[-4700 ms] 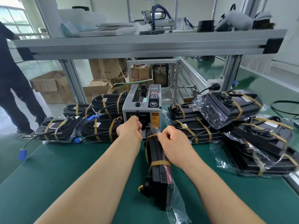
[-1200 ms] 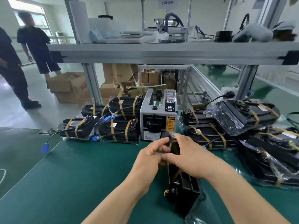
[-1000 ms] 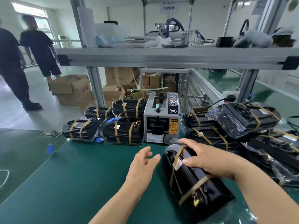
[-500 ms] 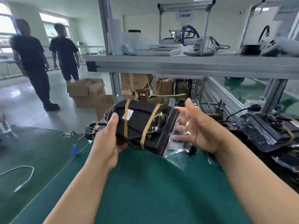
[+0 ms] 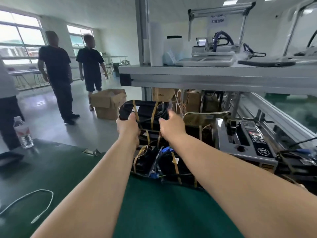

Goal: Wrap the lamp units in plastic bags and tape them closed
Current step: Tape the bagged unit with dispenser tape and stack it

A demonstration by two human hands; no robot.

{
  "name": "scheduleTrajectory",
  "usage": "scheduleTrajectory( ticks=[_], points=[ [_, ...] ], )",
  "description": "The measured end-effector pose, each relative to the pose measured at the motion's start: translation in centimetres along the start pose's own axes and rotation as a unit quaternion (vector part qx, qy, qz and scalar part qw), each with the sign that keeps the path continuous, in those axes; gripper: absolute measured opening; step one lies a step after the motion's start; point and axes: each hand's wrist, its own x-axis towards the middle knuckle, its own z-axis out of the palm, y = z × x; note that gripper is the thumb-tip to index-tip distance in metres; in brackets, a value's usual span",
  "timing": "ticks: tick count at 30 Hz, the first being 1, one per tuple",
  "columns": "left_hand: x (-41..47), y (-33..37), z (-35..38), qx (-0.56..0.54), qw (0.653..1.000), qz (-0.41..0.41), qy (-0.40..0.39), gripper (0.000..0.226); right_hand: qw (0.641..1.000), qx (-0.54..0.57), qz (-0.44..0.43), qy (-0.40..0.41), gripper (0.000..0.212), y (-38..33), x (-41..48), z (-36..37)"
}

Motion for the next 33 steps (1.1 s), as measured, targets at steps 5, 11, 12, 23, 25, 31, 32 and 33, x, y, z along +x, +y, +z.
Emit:
scheduleTrajectory(
  ticks=[5,11,12,23,25,31,32,33],
  points=[
    [3.9,-2.4,1.0,0.040,0.998,-0.013,0.047,0.054,0.997,-0.056,-0.025,-0.038,0.088,1.9,1.9,3.5],
    [6.2,-4.5,1.9,0.103,0.992,-0.012,0.075,0.058,0.981,-0.169,0.020,-0.095,0.104,3.7,3.9,5.7],
    [6.4,-4.6,2.2,0.113,0.991,-0.014,0.075,0.058,0.978,-0.183,0.024,-0.097,0.106,3.9,4.1,5.8],
    [7.2,-6.0,3.3,0.325,0.941,-0.065,0.070,0.059,0.948,-0.310,0.023,-0.074,0.078,4.0,4.1,6.4],
    [7.2,-5.3,3.6,0.376,0.920,-0.083,0.069,0.058,0.941,-0.324,0.027,-0.090,0.080,3.8,3.9,6.2],
    [6.7,-4.4,4.0,0.481,0.870,-0.096,0.042,0.055,0.938,-0.324,0.039,-0.121,0.068,3.0,4.0,5.0],
    [6.5,-4.3,4.0,0.490,0.866,-0.093,0.037,0.054,0.940,-0.317,0.034,-0.125,0.063,3.0,3.9,4.7],
    [6.4,-4.3,3.9,0.486,0.868,-0.090,0.038,0.055,0.942,-0.310,0.031,-0.126,0.059,2.9,3.7,4.4]
  ],
)
